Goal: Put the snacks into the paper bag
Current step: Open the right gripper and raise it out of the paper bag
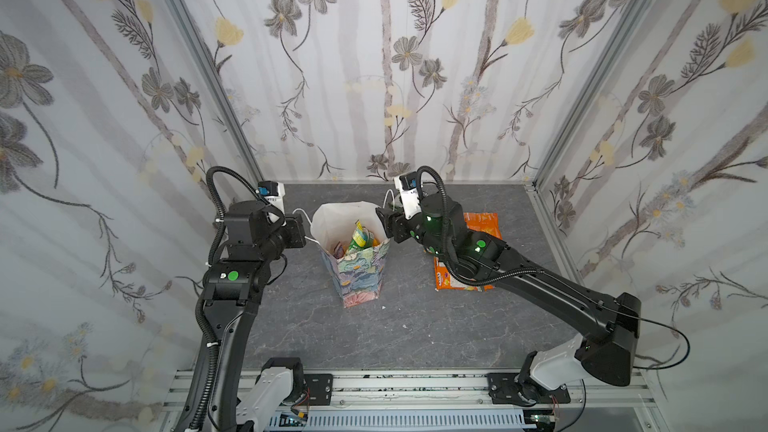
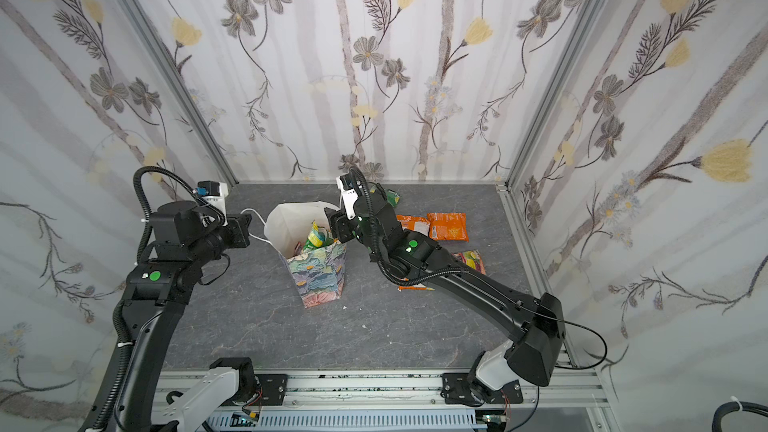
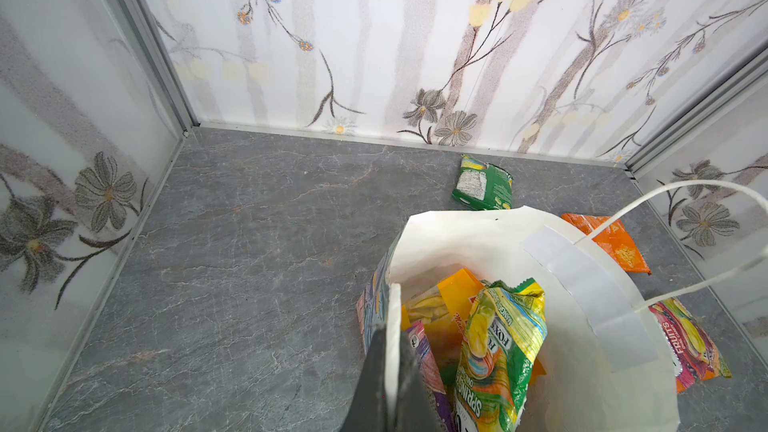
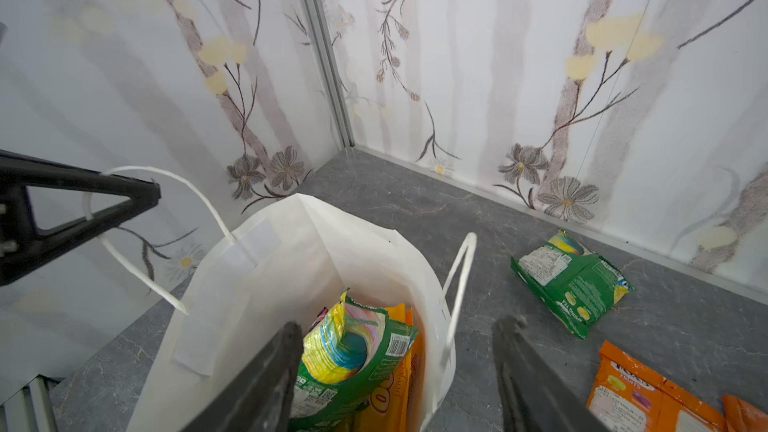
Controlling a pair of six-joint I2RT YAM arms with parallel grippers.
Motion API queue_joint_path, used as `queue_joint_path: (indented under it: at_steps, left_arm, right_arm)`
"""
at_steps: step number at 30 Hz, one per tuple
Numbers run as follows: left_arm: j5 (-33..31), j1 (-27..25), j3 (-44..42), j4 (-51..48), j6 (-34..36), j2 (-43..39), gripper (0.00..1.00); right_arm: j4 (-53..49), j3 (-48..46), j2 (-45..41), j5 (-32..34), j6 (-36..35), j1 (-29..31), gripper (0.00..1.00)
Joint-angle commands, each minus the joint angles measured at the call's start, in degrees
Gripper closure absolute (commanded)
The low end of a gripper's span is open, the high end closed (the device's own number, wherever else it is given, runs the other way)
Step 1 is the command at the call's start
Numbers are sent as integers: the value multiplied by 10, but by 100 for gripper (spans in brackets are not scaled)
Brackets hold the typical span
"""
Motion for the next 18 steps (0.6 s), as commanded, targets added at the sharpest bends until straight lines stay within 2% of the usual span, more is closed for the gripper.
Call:
queue_joint_path:
  at_steps: [1,4,6,10,13,18]
  left_arm:
    - [-5,1,-4,12,4,-7,98]
    - [-9,1,-7,11,4,-13,98]
    - [-11,0,-10,13,4,-16,98]
    - [-9,1,-13,15,4,-16,98]
    - [-8,0,-11,14,4,-16,98]
    - [-4,1,-3,18,1,-12,98]
  right_arm:
    - [-12,13,16,12,22,-12,30]
    - [-10,17,25,15,25,-25,37]
    - [-4,19,30,1,25,-34,47]
    - [12,31,40,-34,12,-40,76]
    - [-8,69,82,-53,4,-45,99]
    - [-27,140,114,-72,-22,-46,100]
